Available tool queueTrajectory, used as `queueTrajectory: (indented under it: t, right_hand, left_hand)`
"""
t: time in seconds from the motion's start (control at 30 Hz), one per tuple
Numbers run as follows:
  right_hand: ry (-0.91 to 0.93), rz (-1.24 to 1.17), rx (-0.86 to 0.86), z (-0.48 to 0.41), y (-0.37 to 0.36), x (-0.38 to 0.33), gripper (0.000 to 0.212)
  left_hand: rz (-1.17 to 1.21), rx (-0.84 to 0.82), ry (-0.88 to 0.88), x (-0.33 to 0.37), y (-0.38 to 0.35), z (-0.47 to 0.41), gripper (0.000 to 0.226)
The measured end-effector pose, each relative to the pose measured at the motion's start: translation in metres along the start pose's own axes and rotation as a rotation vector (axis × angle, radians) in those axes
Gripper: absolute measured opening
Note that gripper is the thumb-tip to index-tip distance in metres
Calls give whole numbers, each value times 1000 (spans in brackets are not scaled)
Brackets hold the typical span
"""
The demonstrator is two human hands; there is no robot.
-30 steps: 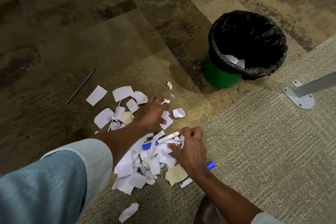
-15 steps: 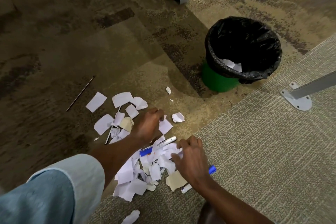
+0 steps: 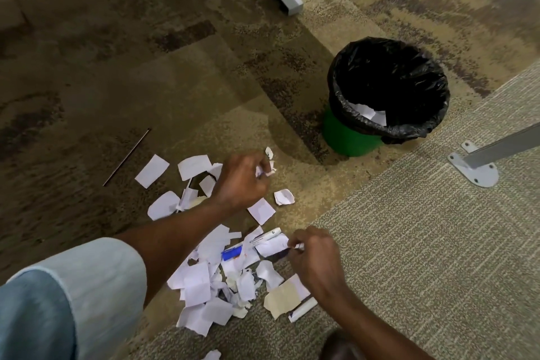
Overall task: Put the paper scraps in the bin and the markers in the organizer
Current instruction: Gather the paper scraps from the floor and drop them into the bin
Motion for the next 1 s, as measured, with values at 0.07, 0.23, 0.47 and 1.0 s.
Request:
queueTrajectory:
  t: [0.07, 0.23, 0.47, 1.0]
  right_hand:
    - [-66, -91, 66, -18, 26, -4, 17]
    - [-144, -284, 257, -79, 118, -19, 10]
    - [-157, -217, 638, -166, 232, -22, 12]
    - [-6, 126, 448, -220, 228, 16, 37]
  left_hand:
    - [55, 80, 10, 21, 12, -17, 8]
    - [219, 190, -95, 89, 41, -69, 3]
    - [194, 296, -265, 168, 54, -127, 8]
    - [36, 15, -405, 167, 33, -134, 22]
Point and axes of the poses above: each hand's wrist, its own z-axis away from the middle knuckle, its own y-axis out of the back of the hand, x = y × z, the point moved 2 cm from there along -z, towards the middle knuckle, and after that the axes turned 13 degrees about x, right-handed, at the moved point
